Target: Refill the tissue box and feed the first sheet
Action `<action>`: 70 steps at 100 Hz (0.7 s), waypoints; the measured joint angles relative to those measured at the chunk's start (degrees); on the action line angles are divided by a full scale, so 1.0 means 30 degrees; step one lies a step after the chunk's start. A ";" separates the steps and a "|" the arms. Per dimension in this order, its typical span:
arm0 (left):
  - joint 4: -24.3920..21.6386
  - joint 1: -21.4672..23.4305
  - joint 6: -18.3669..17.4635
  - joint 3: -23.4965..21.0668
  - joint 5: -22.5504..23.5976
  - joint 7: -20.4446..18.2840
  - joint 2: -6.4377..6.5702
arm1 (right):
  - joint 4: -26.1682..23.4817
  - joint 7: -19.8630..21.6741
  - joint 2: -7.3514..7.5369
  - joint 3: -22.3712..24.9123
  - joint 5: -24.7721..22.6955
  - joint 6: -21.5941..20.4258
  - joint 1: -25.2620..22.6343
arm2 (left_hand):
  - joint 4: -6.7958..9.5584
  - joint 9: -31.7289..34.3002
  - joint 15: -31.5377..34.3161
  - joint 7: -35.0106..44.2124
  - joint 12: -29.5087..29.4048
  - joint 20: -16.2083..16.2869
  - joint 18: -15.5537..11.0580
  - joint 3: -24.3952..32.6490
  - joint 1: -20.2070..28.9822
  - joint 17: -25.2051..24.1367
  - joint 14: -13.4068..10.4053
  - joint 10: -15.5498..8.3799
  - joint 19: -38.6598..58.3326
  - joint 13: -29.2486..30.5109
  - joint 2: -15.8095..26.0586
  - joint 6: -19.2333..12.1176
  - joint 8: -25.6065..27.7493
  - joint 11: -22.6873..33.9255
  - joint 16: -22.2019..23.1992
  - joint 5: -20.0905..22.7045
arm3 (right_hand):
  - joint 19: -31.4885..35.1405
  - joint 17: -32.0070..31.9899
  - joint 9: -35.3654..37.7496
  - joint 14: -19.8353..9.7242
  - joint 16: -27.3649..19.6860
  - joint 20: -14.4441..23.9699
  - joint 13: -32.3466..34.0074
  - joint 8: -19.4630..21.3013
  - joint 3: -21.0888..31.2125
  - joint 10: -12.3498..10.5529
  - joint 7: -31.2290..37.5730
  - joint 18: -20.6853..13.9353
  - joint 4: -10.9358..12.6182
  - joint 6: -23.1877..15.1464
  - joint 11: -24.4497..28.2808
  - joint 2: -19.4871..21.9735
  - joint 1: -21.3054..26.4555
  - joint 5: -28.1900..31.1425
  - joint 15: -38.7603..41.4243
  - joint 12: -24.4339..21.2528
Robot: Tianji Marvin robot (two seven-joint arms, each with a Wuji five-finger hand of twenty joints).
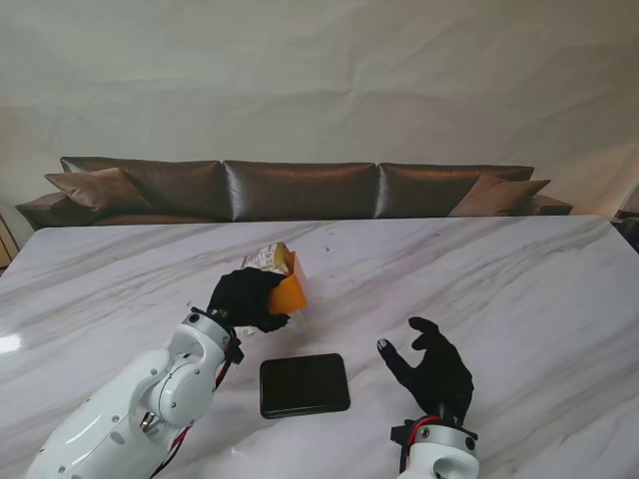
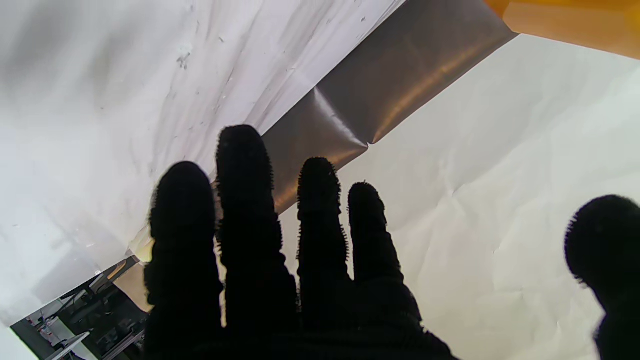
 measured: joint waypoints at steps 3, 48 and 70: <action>0.0422 -0.0229 -0.0069 0.0134 0.0001 0.0157 -0.0002 | 0.0054 0.0103 0.0001 -0.0068 -0.0005 0.0033 0.0090 | 0.0000 0.0000 0.0000 0.0000 0.0000 0.0000 0.0000 0.0000 0.0000 -0.0005 0.0000 0.0000 0.0000 0.0000 0.0000 0.0000 0.0010 0.0000 0.0000 0.0000 | -0.0003 -0.0001 0.0000 0.0000 0.0000 0.0000 0.0000 0.0000 0.0000 0.0000 0.0000 0.0000 0.0000 -0.0002 0.0000 -0.0016 0.0034 0.0006 0.0000 0.0000; 0.5575 -0.3285 -0.0794 0.2799 -0.0160 0.1874 -0.0170 | 0.0523 0.1135 0.0082 -0.0749 -0.0029 0.0261 0.1308 | 0.0000 -0.0061 -0.0754 0.0000 0.0459 0.0073 -0.0193 0.0000 -0.0112 -0.1514 -0.0033 0.0000 -0.0075 0.0000 0.0000 -0.0231 0.0319 0.0000 0.0831 0.0004 | -0.0237 -0.0018 0.0067 0.0005 0.0006 0.0044 0.0000 0.0091 0.0002 0.0005 -0.0026 0.0000 0.0000 -0.0036 0.0000 -0.0202 0.0246 0.0865 0.0000 -0.0002; 0.7634 -0.4617 -0.1107 0.4035 -0.0092 0.2742 -0.0354 | 0.0613 0.1422 0.0126 -0.0850 -0.0092 0.0277 0.1523 | -0.1317 -0.0777 -0.2546 -0.0387 0.0829 0.1235 -0.1861 0.0004 -0.0117 -0.3930 -0.0058 0.0000 -0.1236 -0.0350 0.0009 -0.0478 0.0440 -0.0006 0.2323 -0.0066 | -0.0264 -0.0018 0.0080 0.0007 0.0009 0.0174 0.0000 0.0102 0.0002 0.0009 -0.0039 -0.0071 0.0000 -0.0074 0.0000 -0.0226 0.0638 0.1111 0.0000 -0.0002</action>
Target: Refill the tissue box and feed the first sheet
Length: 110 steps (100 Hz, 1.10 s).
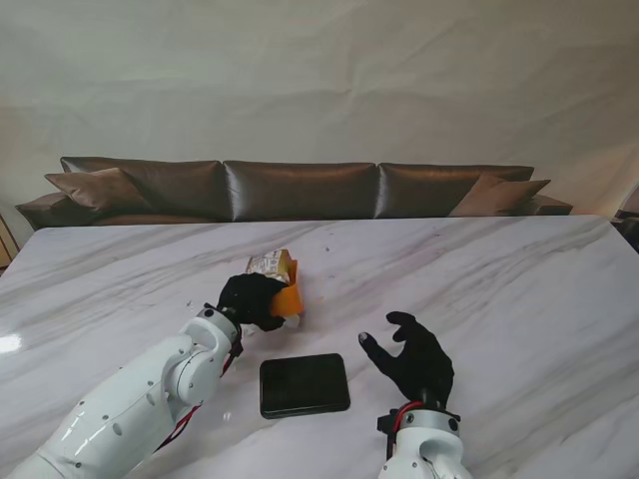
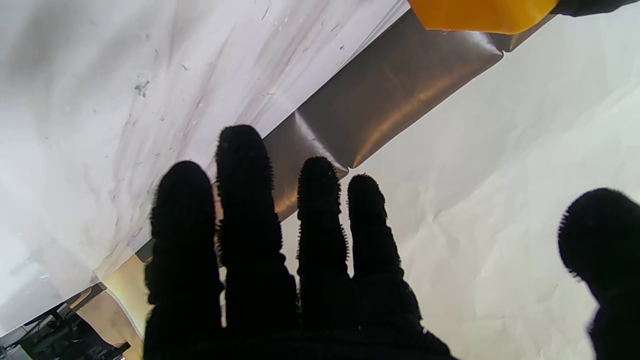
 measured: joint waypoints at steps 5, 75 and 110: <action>0.0311 -0.0266 0.0012 0.0374 0.0338 0.0144 0.0010 | 0.0000 0.0061 0.0026 -0.0005 -0.0066 -0.0002 0.0006 | -0.0857 -0.0272 -0.0521 -0.0136 0.0000 0.0249 -0.0900 0.0004 0.0000 -0.0712 0.0000 -0.0005 -0.0495 -0.0464 0.0198 -0.0252 -0.0031 -0.0071 0.0026 -0.0255 | 0.0000 0.0000 0.0211 0.0000 0.0001 0.0029 0.0000 0.0000 0.0000 0.0002 0.0000 -0.0001 0.0000 -0.0005 0.0000 -0.0002 0.0000 0.0005 0.0000 0.0000; 0.0226 0.0200 0.0641 0.0256 0.1896 -0.0301 0.0324 | 0.0048 0.1218 0.0361 -0.0172 -0.0378 0.0032 0.0534 | -0.3327 -0.5773 -1.2362 -1.0274 -0.9662 0.1453 -0.5066 0.2081 0.0656 -0.8507 0.0956 0.0160 -0.7073 -0.7299 0.0934 0.0859 -1.6424 -1.0311 -0.7077 -0.3044 | -0.0026 0.0000 0.0285 0.0000 0.0008 0.0042 0.0000 0.0238 0.0000 0.0011 -0.0033 -0.0013 -0.0002 -0.0186 0.0000 -0.0003 0.0067 0.0243 0.0000 0.0000; -0.2116 0.1936 0.0635 -0.1432 0.2434 -0.0772 0.0514 | 0.0078 0.3052 0.0634 -0.0230 -0.0673 0.0151 0.0889 | -0.3325 -0.6456 -1.3365 -1.2272 -1.0223 0.1538 -0.5067 0.2081 -0.0175 -0.9825 0.0990 0.0333 -0.8014 -0.8202 0.0937 0.1200 -1.6921 -1.1341 -0.7851 -0.3308 | -0.1447 -0.1596 0.0087 0.0033 -0.0695 0.0043 -0.3012 0.0201 -0.0034 0.0013 -0.1145 -0.0039 -0.0003 -0.0472 -0.1737 0.0770 -0.1541 0.0244 -0.3352 -0.1143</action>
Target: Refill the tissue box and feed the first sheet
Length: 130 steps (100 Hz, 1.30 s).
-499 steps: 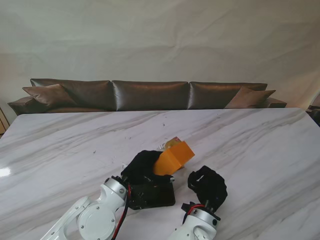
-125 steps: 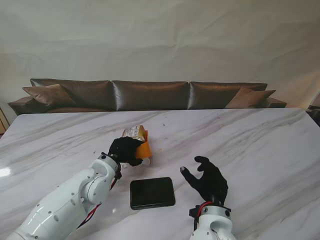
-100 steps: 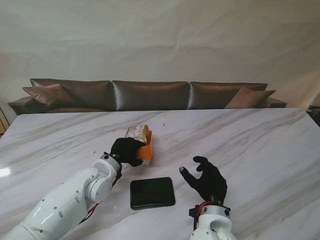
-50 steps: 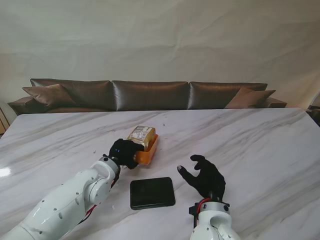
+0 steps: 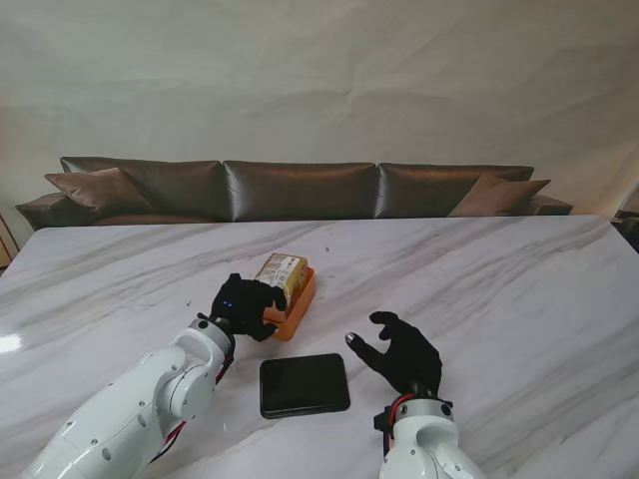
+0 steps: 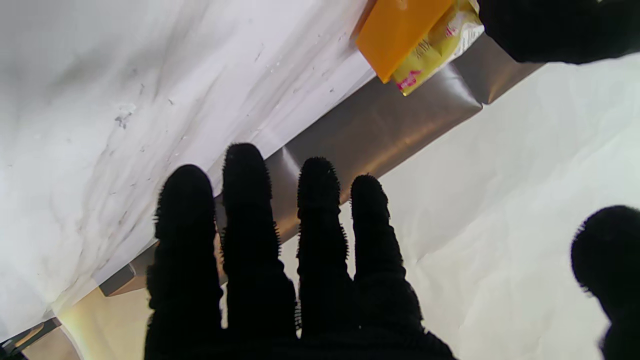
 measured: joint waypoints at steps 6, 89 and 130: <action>-0.0536 0.0381 0.0028 -0.0428 0.0083 -0.0423 0.0015 | -0.0064 0.0538 0.0123 -0.0004 0.0012 0.0175 0.0060 | 0.0000 0.0000 0.0202 0.0000 0.0000 0.0132 0.0000 -0.0020 -0.0012 -0.0011 0.0164 0.0003 -0.0003 0.0000 0.0211 0.0014 0.0000 -0.0002 0.0216 0.0000 | -0.0488 -0.0294 -0.0167 -0.0082 -0.0428 0.0014 -0.0499 -0.0060 -0.0005 0.0006 -0.0284 -0.0001 0.0000 -0.0173 -0.0730 0.0104 -0.0133 0.0000 -0.0993 -0.0514; -0.5656 0.6094 1.0062 -0.3484 -0.6031 0.1725 -0.1510 | 0.4180 0.1663 -0.0265 -0.3378 0.2661 0.0263 0.6194 | 0.1208 0.4954 0.8340 -0.1134 0.1947 0.1779 0.1519 -1.1309 -0.2748 0.5944 0.3350 0.4283 0.6876 0.5255 1.2215 0.4960 -0.2032 0.3991 0.3462 0.5375 | -0.2364 -0.1215 -0.0390 -0.1817 -0.3337 0.0074 -0.1551 -0.0170 0.0016 0.0073 -0.0587 -0.0208 0.0000 -0.0214 -0.2695 0.0842 -0.0741 0.0693 -0.5373 -0.2870; -0.3085 0.4382 1.0687 -0.2877 -0.7691 0.1649 -0.2081 | 0.3587 -0.0322 -0.0515 -0.2578 0.2056 -0.2351 0.3910 | 0.1633 0.4954 0.8448 -0.2576 0.1686 0.1216 0.1805 -1.4230 -0.2780 0.6858 0.3441 0.4583 0.7216 0.6128 1.3546 0.5968 -0.2481 0.3904 0.3193 0.5369 | -0.2366 -0.1179 -0.0375 -0.1820 -0.3338 0.0246 -0.1518 -0.0169 0.0014 0.0062 0.0010 -0.0224 0.0000 -0.0364 -0.2300 0.0840 -0.0315 0.0928 -0.5267 -0.2755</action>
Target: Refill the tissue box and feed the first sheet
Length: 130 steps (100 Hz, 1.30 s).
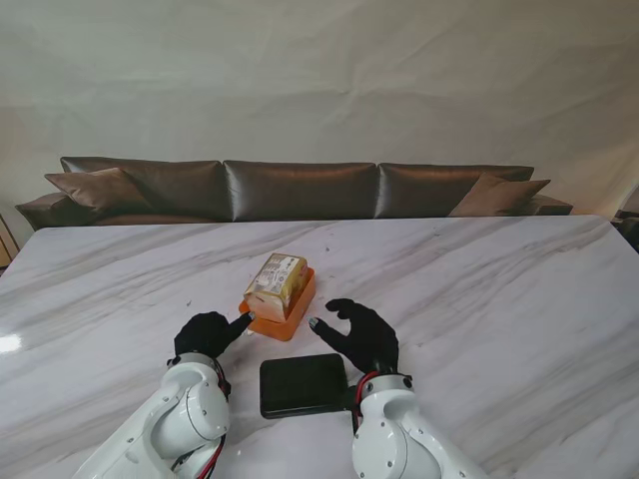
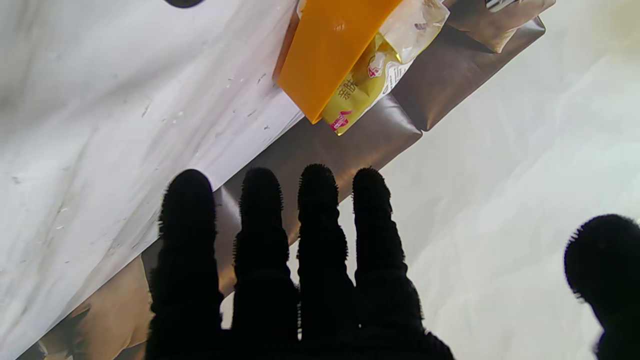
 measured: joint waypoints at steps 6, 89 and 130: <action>0.0341 -0.0262 -0.0211 0.0092 -0.0239 -0.0095 -0.0010 | -0.0012 -0.0034 0.0046 0.0111 -0.0204 -0.0121 -0.0229 | 0.0000 0.0000 0.0000 -0.0087 -0.0027 -0.0008 0.0068 -0.0469 0.0000 0.0000 0.0040 0.0114 0.0020 0.0000 0.0394 0.0125 -0.0017 -0.0037 0.0000 0.0000 | 0.0000 0.0002 0.0002 0.0000 0.0000 0.0004 0.0003 0.0000 0.0000 0.0000 0.0000 0.0000 0.0000 0.0000 0.0009 -0.0003 0.0000 0.0002 0.0000 0.0000; 0.4379 -0.4589 -0.0924 0.2200 -0.3645 -0.2627 -0.0433 | 0.2279 0.2068 0.0094 -0.1208 0.0446 0.1798 0.3800 | 0.3106 -0.0585 -0.0403 -0.1309 -0.0182 -0.0101 0.0476 0.2365 -0.0198 -0.0513 0.0469 0.0375 -0.0137 -0.0525 0.0084 0.1032 -0.0255 -0.0380 -0.0202 -0.1450 | -0.0323 -0.0239 0.0003 -0.0014 -0.0003 0.0005 -0.0140 -0.0012 -0.0043 0.0000 -0.0011 -0.0239 0.0000 0.0000 0.0193 -0.0231 0.0485 0.0007 0.0004 0.0190; 0.5640 -0.5338 -0.2815 0.2397 -0.3341 -0.2923 -0.0282 | 0.3971 0.2461 -0.0416 -0.1572 0.1318 0.2954 0.5359 | 0.4220 -0.2737 -0.0657 -0.0901 -0.0187 -0.0113 0.0270 0.6674 -0.0133 -0.1168 0.0447 0.0031 -0.0606 -0.1257 -0.1314 0.1243 0.0151 -0.0545 -0.0204 -0.3678 | -0.0915 -0.0720 -0.0971 -0.0244 -0.0290 0.0005 -0.1283 -0.0047 -0.0043 0.0000 -0.0020 -0.0474 0.0000 0.0000 -0.0080 -0.0232 0.0676 -0.0071 -0.0071 0.0080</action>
